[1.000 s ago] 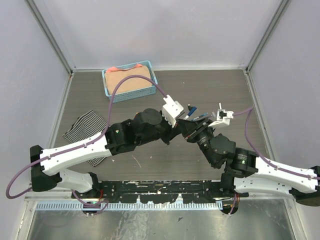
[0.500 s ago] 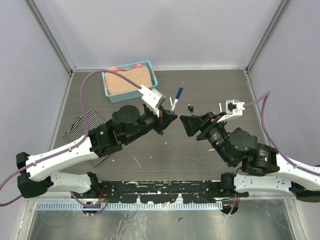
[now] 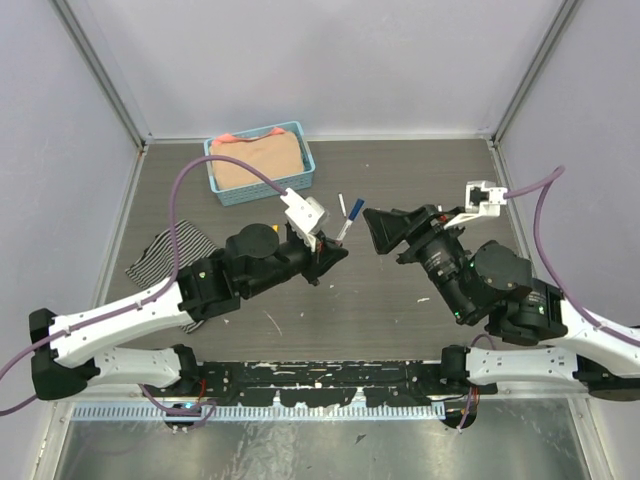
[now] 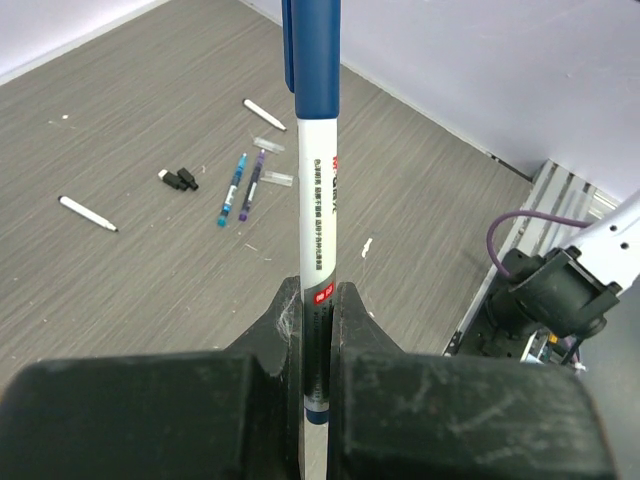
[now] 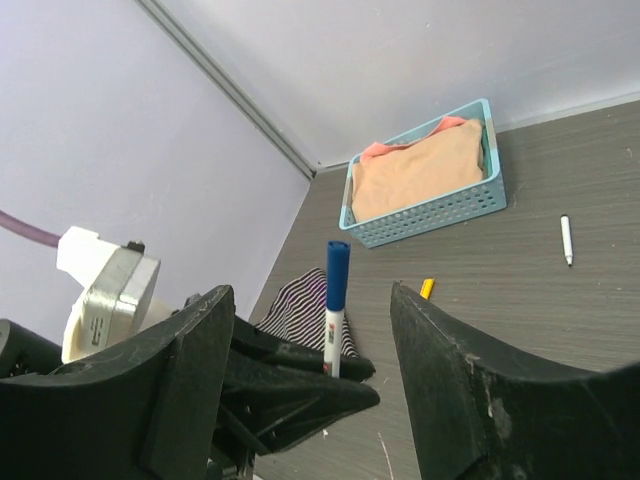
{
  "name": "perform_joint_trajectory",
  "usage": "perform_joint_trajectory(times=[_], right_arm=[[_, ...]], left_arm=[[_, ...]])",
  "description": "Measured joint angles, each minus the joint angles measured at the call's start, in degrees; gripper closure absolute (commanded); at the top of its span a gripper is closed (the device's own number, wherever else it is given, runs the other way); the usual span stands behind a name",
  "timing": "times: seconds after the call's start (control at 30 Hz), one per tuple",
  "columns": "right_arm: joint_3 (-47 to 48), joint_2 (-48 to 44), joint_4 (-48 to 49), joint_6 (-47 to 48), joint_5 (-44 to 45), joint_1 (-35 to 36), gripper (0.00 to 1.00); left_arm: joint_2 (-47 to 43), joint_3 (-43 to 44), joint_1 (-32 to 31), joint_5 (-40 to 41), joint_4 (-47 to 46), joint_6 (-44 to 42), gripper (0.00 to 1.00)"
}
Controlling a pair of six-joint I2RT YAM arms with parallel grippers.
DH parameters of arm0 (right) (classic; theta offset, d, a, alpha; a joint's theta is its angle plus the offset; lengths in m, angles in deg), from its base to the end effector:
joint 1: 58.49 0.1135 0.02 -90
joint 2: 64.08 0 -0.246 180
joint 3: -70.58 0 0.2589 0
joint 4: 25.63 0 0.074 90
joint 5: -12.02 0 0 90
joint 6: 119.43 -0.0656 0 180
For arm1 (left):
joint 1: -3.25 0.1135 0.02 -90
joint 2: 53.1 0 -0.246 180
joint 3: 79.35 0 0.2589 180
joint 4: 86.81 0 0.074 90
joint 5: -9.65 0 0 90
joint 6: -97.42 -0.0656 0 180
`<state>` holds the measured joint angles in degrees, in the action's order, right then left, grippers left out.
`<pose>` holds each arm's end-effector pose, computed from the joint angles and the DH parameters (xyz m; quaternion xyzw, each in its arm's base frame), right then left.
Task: Insert the pens into the pen caps
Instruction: Press the pen cap onto the pen.
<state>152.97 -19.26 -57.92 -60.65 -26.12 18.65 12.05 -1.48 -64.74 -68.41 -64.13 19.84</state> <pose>0.0870 0.1491 0.4553 0.0611 0.6840 0.3664 0.6278 0.1270 -0.2779 0.3698 0.2959 0.7050 -0.3520 0.5399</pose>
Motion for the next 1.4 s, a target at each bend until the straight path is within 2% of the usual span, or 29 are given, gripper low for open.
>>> perform_joint_trajectory(times=[0.27,0.33,0.5,0.6,0.8,1.1,1.33,1.4], right_arm=[[7.04,7.02,-3.52,-0.52,-0.61,-1.29,0.33],[7.48,8.04,-4.66,-1.05,-2.40,-3.52,0.33],[7.82,9.79,-7.39,-3.65,-11.98,-14.95,0.35],[7.82,9.97,-8.13,-4.74,-15.65,-18.08,0.39],[7.82,9.88,-7.91,-5.44,-21.31,-18.40,0.45],[5.84,9.94,-7.19,-7.34,-23.61,-18.99,0.51],[5.40,10.25,-6.21,-8.17,-25.20,-19.43,0.61],[5.38,10.25,-5.86,-8.20,-25.55,-19.50,0.69]], left_arm=[[-1.36,-1.60,0.00,-2.05,-0.02,-0.39,1.00],[-1.36,-1.62,0.00,-2.23,-0.04,-0.39,1.00],[-1.81,-1.86,0.00,-2.23,-0.09,-0.39,1.00],[-2.23,-1.99,0.00,-2.19,-0.11,-0.39,1.00],[-2.43,-1.99,0.00,-2.21,-0.22,-0.37,1.00],[-2.43,-1.99,0.00,-2.32,-0.44,-0.37,1.00],[-2.43,-1.99,0.00,-2.49,-0.50,-0.37,1.00],[-2.43,-1.99,0.00,-2.60,-0.57,-0.37,1.00]])
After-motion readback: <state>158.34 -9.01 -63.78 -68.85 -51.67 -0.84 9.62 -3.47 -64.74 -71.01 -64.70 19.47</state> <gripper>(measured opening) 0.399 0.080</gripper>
